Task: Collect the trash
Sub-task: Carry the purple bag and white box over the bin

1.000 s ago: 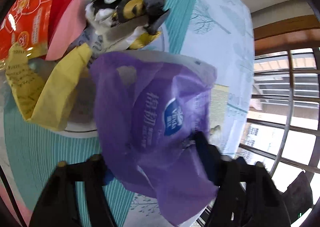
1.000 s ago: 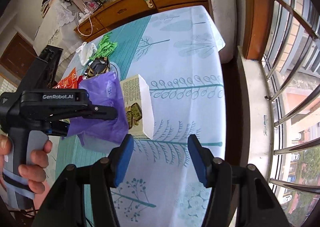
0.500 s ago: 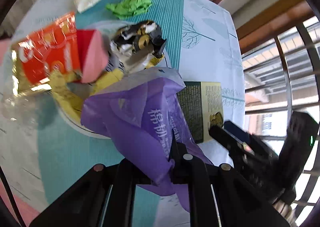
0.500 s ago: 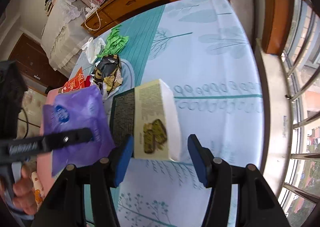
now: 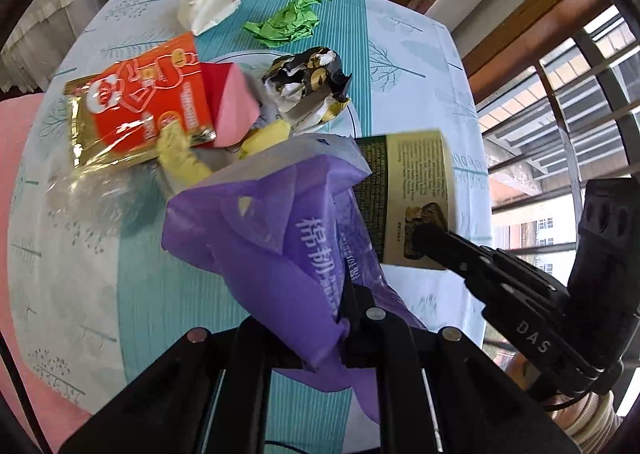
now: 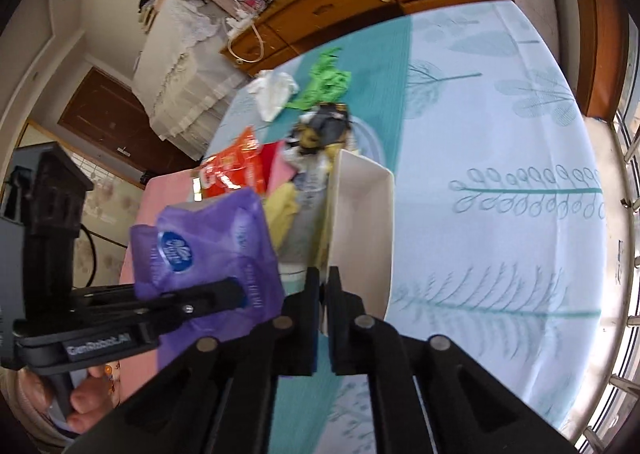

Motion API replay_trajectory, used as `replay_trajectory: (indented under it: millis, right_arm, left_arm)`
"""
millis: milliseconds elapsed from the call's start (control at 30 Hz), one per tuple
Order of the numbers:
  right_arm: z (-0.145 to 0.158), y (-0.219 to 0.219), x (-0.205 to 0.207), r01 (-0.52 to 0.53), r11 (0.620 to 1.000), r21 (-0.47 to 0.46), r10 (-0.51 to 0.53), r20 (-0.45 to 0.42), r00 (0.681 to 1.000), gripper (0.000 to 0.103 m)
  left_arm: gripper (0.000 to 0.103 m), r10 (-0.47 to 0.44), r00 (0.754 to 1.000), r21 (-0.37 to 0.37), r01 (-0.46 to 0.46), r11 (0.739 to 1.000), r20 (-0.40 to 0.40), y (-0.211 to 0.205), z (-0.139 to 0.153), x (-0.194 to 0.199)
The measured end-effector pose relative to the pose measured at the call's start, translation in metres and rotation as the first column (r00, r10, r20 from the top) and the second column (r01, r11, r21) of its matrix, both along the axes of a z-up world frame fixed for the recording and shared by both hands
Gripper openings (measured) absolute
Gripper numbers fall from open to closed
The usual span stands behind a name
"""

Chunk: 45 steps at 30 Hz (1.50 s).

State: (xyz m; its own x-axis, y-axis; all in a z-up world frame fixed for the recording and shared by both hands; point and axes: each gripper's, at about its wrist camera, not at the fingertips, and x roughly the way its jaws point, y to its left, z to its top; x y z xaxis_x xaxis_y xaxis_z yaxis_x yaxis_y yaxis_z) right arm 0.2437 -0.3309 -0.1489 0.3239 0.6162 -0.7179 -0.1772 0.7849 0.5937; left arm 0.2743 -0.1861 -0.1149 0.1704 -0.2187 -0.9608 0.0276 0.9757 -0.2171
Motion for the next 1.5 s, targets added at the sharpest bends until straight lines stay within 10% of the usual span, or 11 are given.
replay_trajectory:
  millis: [400,733,1000,1500]
  right_arm:
    - [0.065,0.063,-0.137,0.032,0.996,-0.077,-0.026,0.074,0.997,0.001]
    - [0.061,0.155,-0.288,0.116,0.989,-0.088,-0.114,0.029,0.993,0.001]
    - [0.009,0.201,-0.353,0.084,0.989,-0.121,-0.099,-0.123,0.987,0.001]
    - [-0.178,0.216,-0.397,0.142,0.975,-0.171,-0.191,-0.32,0.928,0.001]
  left_arm:
    - [0.007,-0.174,0.979,0.054,0.169,0.984,0.109,0.081,0.055,-0.127]
    - [0.007,-0.334,0.936,0.067,0.328,0.942,0.108,0.175,0.034,-0.264]
    - [0.007,-0.36,0.933,0.054,0.358,0.932,0.023,0.201,-0.009,-0.321]
    - [0.007,-0.373,0.925,0.15,0.38,0.913,-0.075,0.18,-0.189,-0.367]
